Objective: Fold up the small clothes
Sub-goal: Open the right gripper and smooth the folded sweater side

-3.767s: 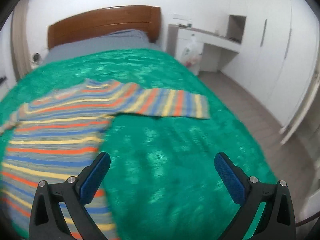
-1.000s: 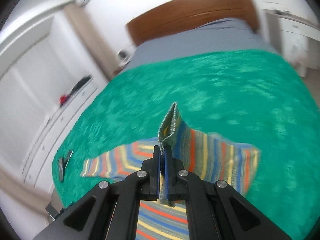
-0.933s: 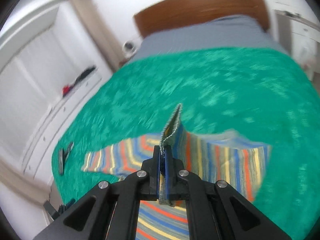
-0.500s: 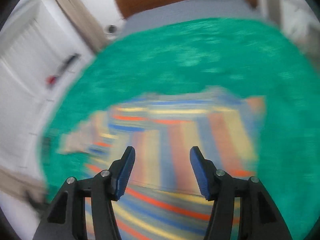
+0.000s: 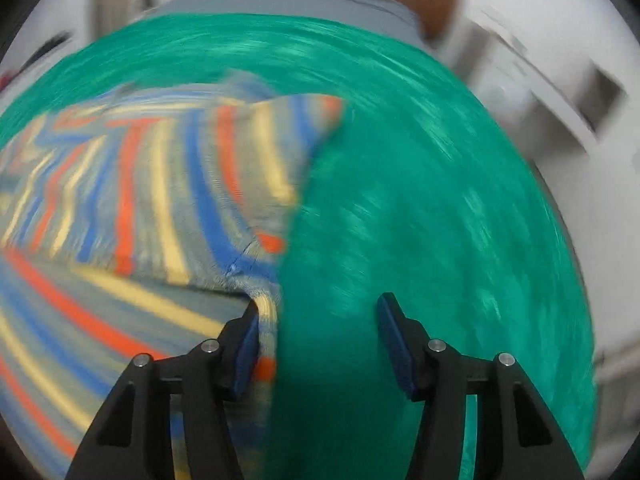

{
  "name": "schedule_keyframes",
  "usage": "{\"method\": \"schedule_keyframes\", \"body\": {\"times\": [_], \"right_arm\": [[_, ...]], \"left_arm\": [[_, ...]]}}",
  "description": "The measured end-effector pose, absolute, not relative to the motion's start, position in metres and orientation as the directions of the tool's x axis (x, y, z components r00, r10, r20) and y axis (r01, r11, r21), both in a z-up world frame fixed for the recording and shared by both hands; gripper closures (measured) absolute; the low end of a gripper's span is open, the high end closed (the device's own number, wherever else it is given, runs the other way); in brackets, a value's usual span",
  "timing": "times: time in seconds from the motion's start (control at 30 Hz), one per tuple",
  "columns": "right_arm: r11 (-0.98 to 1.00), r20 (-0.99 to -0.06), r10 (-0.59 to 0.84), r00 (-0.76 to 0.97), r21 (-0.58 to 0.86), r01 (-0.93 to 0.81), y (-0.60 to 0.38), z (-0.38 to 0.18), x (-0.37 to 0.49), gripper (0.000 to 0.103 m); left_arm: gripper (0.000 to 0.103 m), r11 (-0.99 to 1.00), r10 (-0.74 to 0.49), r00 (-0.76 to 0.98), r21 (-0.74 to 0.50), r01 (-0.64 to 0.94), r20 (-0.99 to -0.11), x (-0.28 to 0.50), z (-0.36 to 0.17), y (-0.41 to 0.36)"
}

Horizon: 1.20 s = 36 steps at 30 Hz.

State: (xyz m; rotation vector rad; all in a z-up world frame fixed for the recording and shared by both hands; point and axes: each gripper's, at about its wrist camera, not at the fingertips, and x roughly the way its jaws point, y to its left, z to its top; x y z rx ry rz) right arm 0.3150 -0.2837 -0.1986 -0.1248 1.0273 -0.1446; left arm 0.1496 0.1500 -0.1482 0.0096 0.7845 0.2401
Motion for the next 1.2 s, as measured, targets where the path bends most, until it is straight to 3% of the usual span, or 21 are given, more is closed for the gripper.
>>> {"method": "schedule_keyframes", "body": {"times": [0.3, 0.47, 0.57, 0.63, 0.67, 0.7, 0.77, 0.83, 0.97, 1.03, 1.1, 1.2], "right_arm": [[0.993, -0.899, 0.015, 0.439, -0.040, -0.115, -0.288, -0.155, 0.297, 0.039], [0.991, -0.865, 0.129, 0.485, 0.132, -0.028, -0.304, -0.128, 0.350, 0.040], [0.975, -0.869, 0.179, 0.462, 0.218, 0.032, -0.299, -0.143, 0.402, 0.054], [0.979, -0.892, 0.168, 0.420, 0.199, 0.031, -0.288, -0.162, 0.430, 0.055], [0.985, -0.905, 0.147, 0.398, 0.170, 0.023, -0.282, -0.170, 0.440, 0.060], [0.988, -0.917, 0.132, 0.377, 0.151, 0.021, -0.279, -0.179, 0.449, 0.096], [0.991, -0.918, 0.104, 0.383, 0.126, 0.033, -0.279, -0.184, 0.454, 0.100], [0.994, -0.906, 0.038, 0.422, 0.079, 0.079, -0.293, -0.183, 0.455, 0.100], [0.985, -0.905, 0.052, 0.422, 0.115, 0.126, -0.304, -0.194, 0.451, 0.097], [0.988, -0.903, 0.037, 0.429, 0.098, 0.122, -0.299, -0.193, 0.447, 0.083], [0.986, -0.898, 0.011, 0.440, 0.083, 0.144, -0.300, -0.183, 0.441, 0.060], [0.991, -0.863, 0.023, 0.504, 0.087, 0.104, -0.296, -0.156, 0.426, 0.060]], "left_arm": [[0.000, 0.978, 0.194, 0.676, 0.085, -0.191, -0.711, 0.153, -0.149, 0.149], [0.000, 0.977, 0.193, 0.679, 0.077, -0.197, -0.708, 0.155, -0.149, 0.148], [0.000, 0.975, 0.207, 0.670, 0.089, -0.206, -0.713, 0.155, -0.151, 0.150], [0.000, 0.972, 0.213, 0.663, 0.087, -0.219, -0.717, 0.156, -0.152, 0.153], [0.000, 0.971, 0.213, 0.658, 0.082, -0.224, -0.722, 0.157, -0.153, 0.156], [0.000, 0.970, 0.211, 0.652, 0.075, -0.230, -0.728, 0.158, -0.155, 0.158], [0.000, 0.969, 0.208, 0.644, 0.064, -0.240, -0.736, 0.160, -0.157, 0.161], [0.000, 0.968, 0.204, 0.641, 0.055, -0.244, -0.740, 0.161, -0.158, 0.163], [0.000, 0.969, 0.210, 0.639, 0.071, -0.236, -0.740, 0.163, -0.160, 0.160], [0.000, 0.969, 0.213, 0.637, 0.078, -0.234, -0.740, 0.163, -0.161, 0.159], [0.000, 0.969, 0.213, 0.639, 0.078, -0.233, -0.739, 0.162, -0.160, 0.159], [0.000, 0.970, 0.214, 0.641, 0.081, -0.231, -0.737, 0.162, -0.160, 0.158]]}}
